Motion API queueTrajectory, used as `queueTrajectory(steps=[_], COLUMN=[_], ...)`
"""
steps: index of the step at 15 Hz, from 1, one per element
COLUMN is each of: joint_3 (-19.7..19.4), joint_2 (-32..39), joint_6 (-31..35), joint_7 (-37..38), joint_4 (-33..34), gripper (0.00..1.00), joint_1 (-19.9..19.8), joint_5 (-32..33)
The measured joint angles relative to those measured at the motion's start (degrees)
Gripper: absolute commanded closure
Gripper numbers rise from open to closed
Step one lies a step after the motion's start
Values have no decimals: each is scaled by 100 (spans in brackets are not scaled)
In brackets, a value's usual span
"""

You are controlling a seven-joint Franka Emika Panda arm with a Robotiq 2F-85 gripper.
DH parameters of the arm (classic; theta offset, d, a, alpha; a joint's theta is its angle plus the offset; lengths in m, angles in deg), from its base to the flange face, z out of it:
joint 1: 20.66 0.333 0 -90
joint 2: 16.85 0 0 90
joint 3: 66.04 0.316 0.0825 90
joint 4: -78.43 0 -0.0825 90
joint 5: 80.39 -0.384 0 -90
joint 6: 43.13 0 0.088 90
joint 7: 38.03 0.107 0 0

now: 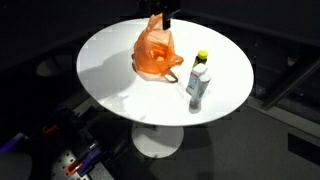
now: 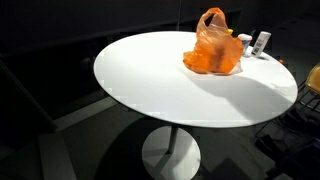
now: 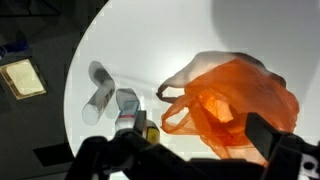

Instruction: Remove the white bottle from the plastic bag

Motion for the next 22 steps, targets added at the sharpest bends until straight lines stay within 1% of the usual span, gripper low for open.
queueTrajectory(steps=[4, 8, 13, 17, 22], joint_3=[-79, -135, -142, -127, 29], joint_2=[506, 716, 822, 1189, 1709], joint_6=[531, 555, 669, 1162, 1882], joint_7=[-491, -967, -879, -827, -816], joint_4=[193, 403, 421, 423, 433], gripper=[0, 0, 0, 0, 0], joint_1=[-46, -102, -112, -113, -102], joint_5=[-235, -533, -535, -536, -536])
